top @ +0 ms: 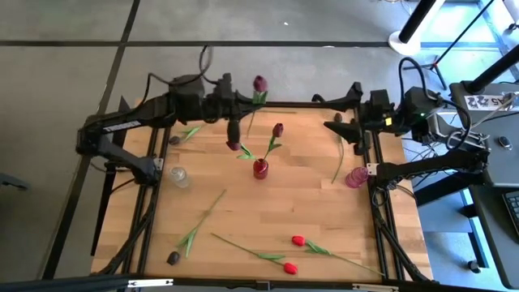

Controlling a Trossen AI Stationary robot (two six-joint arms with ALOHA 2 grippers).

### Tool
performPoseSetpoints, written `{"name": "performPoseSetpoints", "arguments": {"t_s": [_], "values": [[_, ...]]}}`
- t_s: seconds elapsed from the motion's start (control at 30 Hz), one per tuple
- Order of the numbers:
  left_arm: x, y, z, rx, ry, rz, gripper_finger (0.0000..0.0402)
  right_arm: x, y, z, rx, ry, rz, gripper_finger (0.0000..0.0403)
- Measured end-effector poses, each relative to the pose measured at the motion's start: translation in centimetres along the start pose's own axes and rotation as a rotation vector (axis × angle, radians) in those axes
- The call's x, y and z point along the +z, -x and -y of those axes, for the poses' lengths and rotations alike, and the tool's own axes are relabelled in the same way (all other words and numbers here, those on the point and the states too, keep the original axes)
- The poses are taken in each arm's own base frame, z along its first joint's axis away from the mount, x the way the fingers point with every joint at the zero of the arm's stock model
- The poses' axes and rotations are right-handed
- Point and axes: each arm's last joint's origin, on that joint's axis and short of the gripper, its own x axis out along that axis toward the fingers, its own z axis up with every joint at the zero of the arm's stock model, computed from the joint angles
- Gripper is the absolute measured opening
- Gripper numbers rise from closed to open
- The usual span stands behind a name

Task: Sort flowers into vase by color
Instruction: Put the dark red tulip into the red vase

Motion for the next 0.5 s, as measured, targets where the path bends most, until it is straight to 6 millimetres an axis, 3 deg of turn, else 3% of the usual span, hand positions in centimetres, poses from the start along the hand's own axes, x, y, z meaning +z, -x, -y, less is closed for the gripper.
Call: {"name": "performPoseSetpoints", "arguments": {"t_s": [0.13,0.3,0.5], "values": [[-3.4,0.9,-2.6,-0.086,0.057,0.099,0.0003,-0.2,0.2,0.1,-0.034,-0.07,-0.024,0.0268],[-11.0,-0.3,-4.2,-0.219,0.162,0.073,0.0003,-0.6,0.1,0.4,-0.116,-0.113,-0.054,0.0269],[-14.2,0.5,-4.8,-0.319,0.222,0.233,0.0002,-0.8,0.0,0.5,-0.167,-0.133,-0.057,0.0269]]}}
